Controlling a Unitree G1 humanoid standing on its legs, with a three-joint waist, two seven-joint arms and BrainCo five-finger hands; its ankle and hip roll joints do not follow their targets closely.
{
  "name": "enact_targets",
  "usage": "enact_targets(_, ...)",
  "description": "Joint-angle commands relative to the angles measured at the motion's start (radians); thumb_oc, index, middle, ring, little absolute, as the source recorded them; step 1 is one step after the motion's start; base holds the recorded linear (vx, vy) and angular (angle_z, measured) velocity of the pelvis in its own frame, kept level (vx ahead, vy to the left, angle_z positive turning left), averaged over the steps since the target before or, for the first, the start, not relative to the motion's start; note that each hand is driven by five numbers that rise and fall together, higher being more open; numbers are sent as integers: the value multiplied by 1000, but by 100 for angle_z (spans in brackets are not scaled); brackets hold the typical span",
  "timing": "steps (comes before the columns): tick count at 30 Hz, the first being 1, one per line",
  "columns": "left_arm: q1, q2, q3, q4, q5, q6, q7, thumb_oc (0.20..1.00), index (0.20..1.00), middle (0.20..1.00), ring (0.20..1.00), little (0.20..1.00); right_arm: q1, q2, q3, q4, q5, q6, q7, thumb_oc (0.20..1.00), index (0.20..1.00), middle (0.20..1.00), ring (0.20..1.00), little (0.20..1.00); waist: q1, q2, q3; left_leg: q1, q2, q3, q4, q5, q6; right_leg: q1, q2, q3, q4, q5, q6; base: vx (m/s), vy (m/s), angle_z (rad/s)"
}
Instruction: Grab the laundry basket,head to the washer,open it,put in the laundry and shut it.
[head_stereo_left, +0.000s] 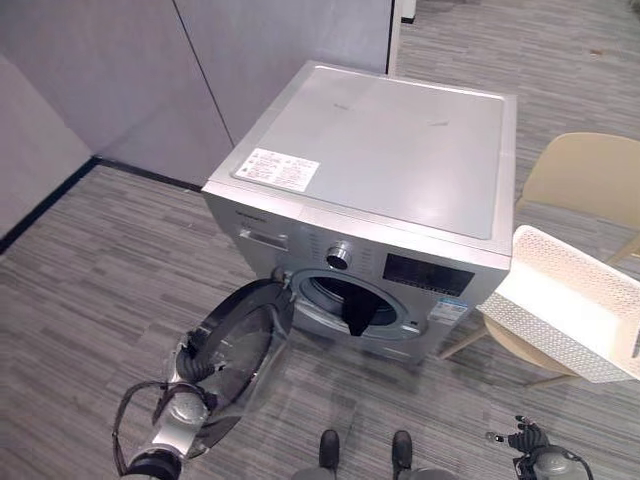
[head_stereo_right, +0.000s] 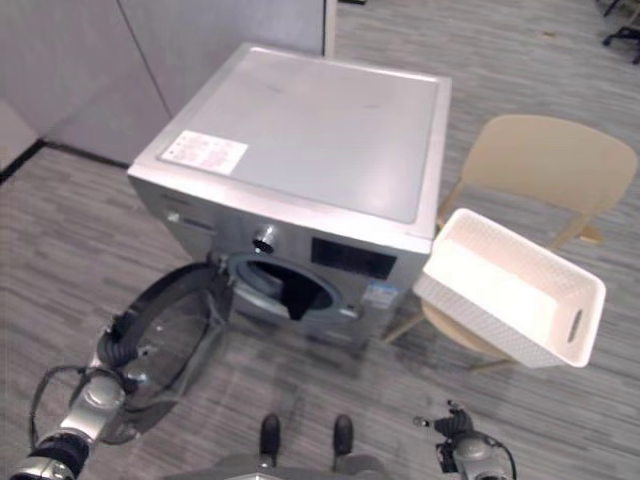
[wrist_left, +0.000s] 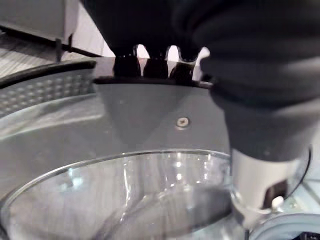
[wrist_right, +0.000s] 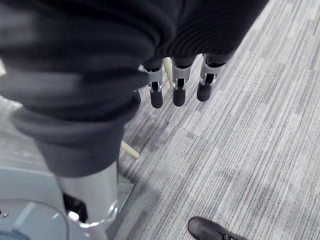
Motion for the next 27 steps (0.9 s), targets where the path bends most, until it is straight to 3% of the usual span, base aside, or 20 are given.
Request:
enact_targets(1,6,-94,-67,53,-102,-9,-87,1000,1000,1000,1000,1000,-32,-8,24,-14,-16,-1,-34,1000,1000,1000,1000,1000,-12,-60,-2,-90,-3,-9,-8,34,-33,-37,17,39,128,-145,22,-81,-99,3)
enact_targets(5,16,-127,-123,-26,-124,-13,-132,1000,1000,1000,1000,1000,-35,-2,29,-17,-14,0,-39,1000,1000,1000,1000,1000,-12,-59,13,-108,6,-11,-8,53,-43,-46,31,41,128,-148,12,-95,-104,5)
enact_targets(9,-57,-155,-274,-237,-113,-34,-179,1000,1000,1000,1000,1000,-23,2,58,-51,-11,-12,-54,1000,1000,1000,1000,1000,-24,-58,60,-156,37,-8,-5,89,-67,-71,61,41,110,-140,-3,-181,-186,2)
enact_targets(11,-158,-191,-338,-253,-113,-43,-156,1000,1000,1000,1000,1000,-9,3,72,-62,-10,-18,-65,1000,1000,1000,1000,1000,-48,-59,74,-178,54,7,-8,98,-74,-92,71,42,105,-132,-3,-172,-152,-13)
enact_targets(14,-399,-236,-414,-141,-58,-44,-48,1000,1000,1000,1000,1000,14,0,94,-39,6,-28,-87,1000,1000,1000,1000,1000,-106,-54,61,-203,76,41,-8,99,-82,-125,79,63,100,-109,4,-69,-43,-42)
enact_targets(16,-524,-214,-412,28,-29,-35,12,1000,1000,1000,1000,1000,25,-7,105,-2,6,-33,-96,1000,1000,1000,1000,1000,-134,-47,41,-208,87,67,-8,97,-86,-135,79,79,89,-97,12,-4,10,-45)
enact_targets(20,-600,-146,-397,160,-15,-36,26,1000,1000,1000,1000,1000,34,-19,102,20,20,-45,-98,1000,1000,1000,1000,1000,-152,-38,17,-217,96,96,-8,99,-90,-150,77,91,65,-77,22,20,27,-63)
enact_targets(23,-573,-118,-372,165,-27,-46,22,1000,1000,1000,1000,1000,32,-16,94,37,28,-47,-99,1000,1000,1000,1000,1000,-149,-32,5,-227,94,103,-8,96,-88,-153,70,91,40,-65,30,6,11,-9)
enact_targets(27,-406,-103,-322,53,-66,-67,-6,1000,1000,1000,1000,1000,20,-4,78,65,28,-38,-97,1000,1000,1000,1000,1000,-119,-24,-6,-221,85,104,-8,95,-85,-141,60,79,31,-66,33,45,24,-1)
